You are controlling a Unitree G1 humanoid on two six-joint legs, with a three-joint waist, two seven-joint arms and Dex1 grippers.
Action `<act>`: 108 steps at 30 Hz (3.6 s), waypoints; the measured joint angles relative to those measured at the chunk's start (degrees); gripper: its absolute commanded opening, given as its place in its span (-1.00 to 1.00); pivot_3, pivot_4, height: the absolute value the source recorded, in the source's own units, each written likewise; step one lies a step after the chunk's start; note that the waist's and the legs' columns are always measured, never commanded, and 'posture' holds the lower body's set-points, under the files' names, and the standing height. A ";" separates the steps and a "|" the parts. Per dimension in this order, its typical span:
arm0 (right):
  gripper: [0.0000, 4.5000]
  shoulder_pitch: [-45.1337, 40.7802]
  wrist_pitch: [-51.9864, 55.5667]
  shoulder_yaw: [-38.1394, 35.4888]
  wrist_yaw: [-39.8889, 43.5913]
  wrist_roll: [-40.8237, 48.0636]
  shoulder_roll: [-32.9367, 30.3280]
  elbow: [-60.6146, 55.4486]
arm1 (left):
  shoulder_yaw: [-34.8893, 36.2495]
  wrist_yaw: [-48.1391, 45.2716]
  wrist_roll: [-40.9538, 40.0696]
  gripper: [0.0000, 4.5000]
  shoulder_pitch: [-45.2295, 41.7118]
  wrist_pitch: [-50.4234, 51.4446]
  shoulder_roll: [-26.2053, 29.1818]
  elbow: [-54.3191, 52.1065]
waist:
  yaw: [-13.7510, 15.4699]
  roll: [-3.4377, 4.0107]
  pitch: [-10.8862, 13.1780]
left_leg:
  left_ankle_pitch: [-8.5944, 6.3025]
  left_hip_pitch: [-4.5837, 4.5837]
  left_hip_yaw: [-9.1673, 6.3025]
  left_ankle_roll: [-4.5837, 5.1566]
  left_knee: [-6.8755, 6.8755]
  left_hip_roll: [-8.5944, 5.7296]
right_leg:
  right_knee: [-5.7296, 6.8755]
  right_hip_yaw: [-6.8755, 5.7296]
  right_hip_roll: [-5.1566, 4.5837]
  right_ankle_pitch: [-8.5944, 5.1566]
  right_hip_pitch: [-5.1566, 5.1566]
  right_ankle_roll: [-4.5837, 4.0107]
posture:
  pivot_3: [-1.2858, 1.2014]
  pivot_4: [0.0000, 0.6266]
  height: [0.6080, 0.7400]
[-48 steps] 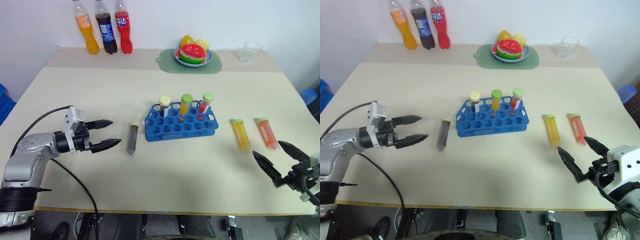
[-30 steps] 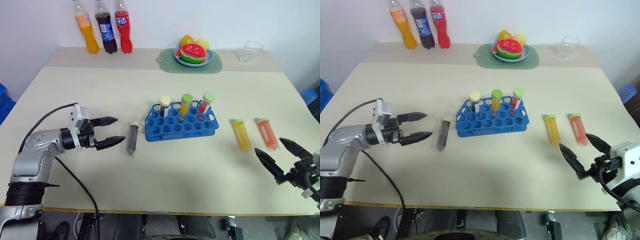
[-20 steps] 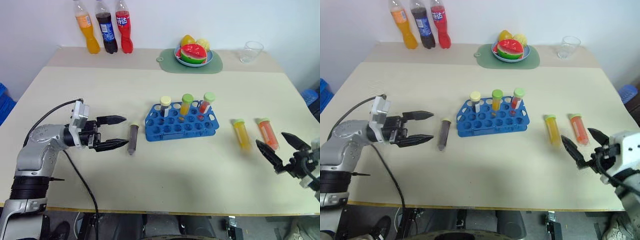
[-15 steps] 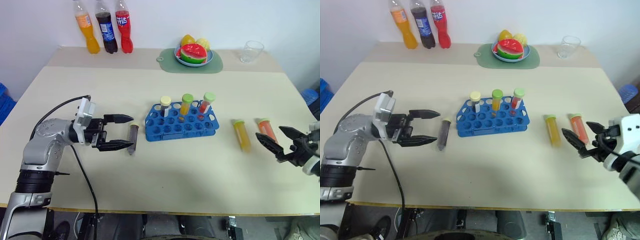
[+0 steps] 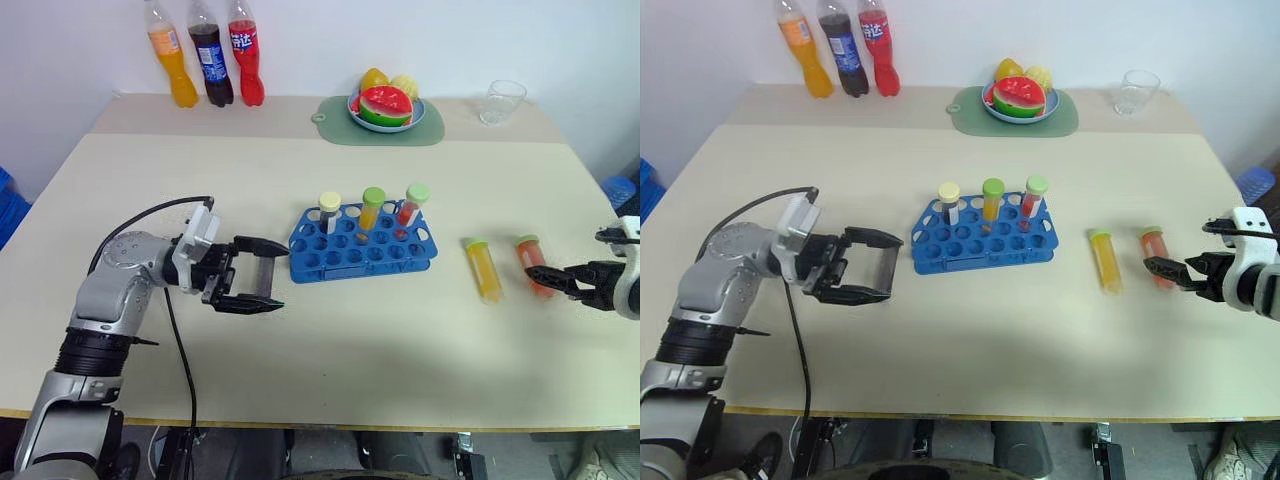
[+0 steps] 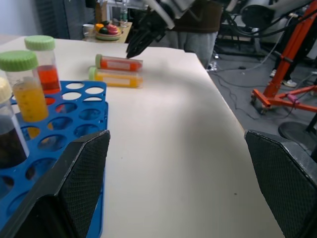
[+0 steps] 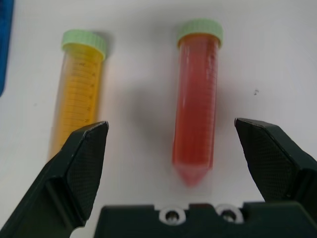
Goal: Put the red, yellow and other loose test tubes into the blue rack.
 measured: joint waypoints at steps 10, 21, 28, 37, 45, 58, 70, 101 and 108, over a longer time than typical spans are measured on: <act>1.00 -16.81 -9.29 12.28 7.24 -12.38 0.58 20.77 | -0.11 2.35 0.45 0.99 0.88 -0.24 -1.08 -1.32 | 0.13 0.04 0.02 | 0.00 -0.02 0.14 0.00 0.00 -0.02 | 0.01 -0.01 0.00 0.01 -0.01 0.02 | 0.03 -0.52 1.00; 1.00 -20.71 -11.32 16.11 12.18 -18.70 2.30 27.54 | -0.12 4.44 0.98 0.99 2.67 -0.25 -1.15 -2.95 | 0.08 0.14 0.07 | 0.00 -0.02 0.15 0.00 0.00 -0.02 | 0.04 -0.01 0.00 0.06 -0.03 0.11 | 0.03 -0.52 1.00; 1.00 -21.68 -11.50 16.16 12.49 -20.76 4.07 28.61 | -0.08 4.84 0.98 0.99 2.71 -0.20 -1.11 -2.97 | 0.08 0.14 0.08 | 0.00 -0.02 0.16 0.00 0.00 -0.02 | 0.04 -0.01 0.00 0.10 -0.03 0.19 | 0.03 -0.52 1.00; 0.66 -21.94 -11.54 16.16 13.16 -21.44 4.40 28.62 | -0.08 4.92 0.99 1.00 2.71 -0.20 -1.00 -2.97 | 0.09 0.14 0.08 | 0.00 -0.02 0.16 0.00 0.00 -0.02 | 0.05 -0.01 0.00 0.11 -0.02 0.20 | 0.03 -0.52 1.00; -0.64 -21.92 -12.37 16.31 14.22 -23.54 4.64 28.92 | -0.08 5.09 0.99 1.00 2.71 -0.07 -1.01 -2.98 | 0.06 0.14 0.08 | 0.00 -0.02 0.16 -0.01 0.00 -0.02 | 0.05 -0.01 0.00 0.11 -0.02 0.21 | 0.03 -0.52 1.00; -0.64 1.57 -29.41 -1.74 2.89 -21.91 8.27 2.69 | 0.16 10.47 3.11 1.00 3.11 -3.00 -4.96 1.07 | 0.35 0.19 0.08 | 0.00 -0.02 0.10 -0.01 0.04 -0.05 | 0.10 -0.03 0.01 0.21 0.01 0.41 | 0.03 -0.52 1.00; -0.64 17.53 -46.15 -6.45 -13.35 -20.73 35.32 -35.42 | -0.09 13.04 6.52 1.00 -0.17 -6.79 -8.54 8.85 | 0.04 0.26 0.08 | 0.00 0.10 -0.01 -0.01 0.07 -0.03 | 0.19 0.07 0.08 0.20 0.04 0.41 | 0.03 -0.52 1.00; -0.64 10.81 -61.16 7.50 -16.73 -16.06 50.90 -27.00 | -0.16 10.96 7.59 1.00 -2.32 -7.45 -9.50 12.66 | 0.10 0.25 0.10 | 0.01 0.05 -0.05 -0.01 0.07 -0.04 | 0.21 0.02 0.03 0.20 0.03 0.40 | 0.03 -0.52 1.00; -0.64 10.79 -62.03 7.63 -16.29 -14.96 51.24 -25.97 | 0.01 11.24 7.56 1.00 -1.63 -7.37 -9.55 11.95 | 0.13 0.25 0.10 | 0.01 0.05 -0.05 -0.01 0.07 -0.04 | 0.21 0.02 0.03 0.20 0.03 0.40 | 0.03 -0.52 1.00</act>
